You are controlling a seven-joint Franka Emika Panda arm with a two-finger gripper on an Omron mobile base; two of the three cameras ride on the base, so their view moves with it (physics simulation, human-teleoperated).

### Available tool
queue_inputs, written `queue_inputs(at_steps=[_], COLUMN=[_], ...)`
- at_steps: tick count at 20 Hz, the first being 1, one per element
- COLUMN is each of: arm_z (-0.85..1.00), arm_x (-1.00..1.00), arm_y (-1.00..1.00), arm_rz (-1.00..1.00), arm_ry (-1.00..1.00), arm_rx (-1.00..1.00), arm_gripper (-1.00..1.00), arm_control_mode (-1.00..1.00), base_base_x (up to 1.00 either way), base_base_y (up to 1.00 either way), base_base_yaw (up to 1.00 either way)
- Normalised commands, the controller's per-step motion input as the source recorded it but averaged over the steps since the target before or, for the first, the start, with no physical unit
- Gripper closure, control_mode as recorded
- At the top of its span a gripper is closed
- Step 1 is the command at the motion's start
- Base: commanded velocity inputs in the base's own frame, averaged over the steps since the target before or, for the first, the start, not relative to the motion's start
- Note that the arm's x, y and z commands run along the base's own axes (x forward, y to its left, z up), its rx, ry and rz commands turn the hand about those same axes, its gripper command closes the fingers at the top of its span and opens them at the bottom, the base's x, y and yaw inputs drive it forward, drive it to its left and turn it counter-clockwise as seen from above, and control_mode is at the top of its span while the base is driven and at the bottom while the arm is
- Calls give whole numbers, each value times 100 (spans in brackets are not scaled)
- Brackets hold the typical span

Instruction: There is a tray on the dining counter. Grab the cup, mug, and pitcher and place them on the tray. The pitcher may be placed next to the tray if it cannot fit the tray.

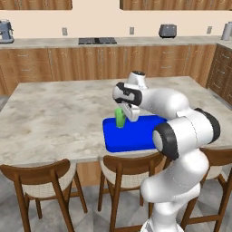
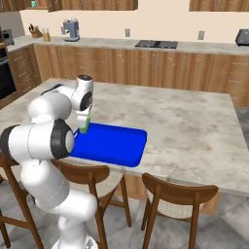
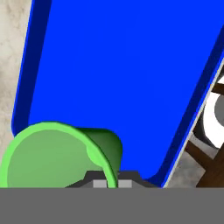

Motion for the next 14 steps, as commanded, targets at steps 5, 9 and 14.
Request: queue_inputs(at_steps=[5,9,14], arm_z=[-18,-27,-31], arm_x=[54,49,38], arm_y=[3,1,4], arm_rz=[0,0,0], arm_ry=[0,0,0], arm_rx=[0,0,0], arm_gripper=[100,100,100], arm_control_mode=[-100,-100,-100], base_base_x=[0,0,0], base_base_y=[0,0,0], base_base_yaw=[0,0,0])
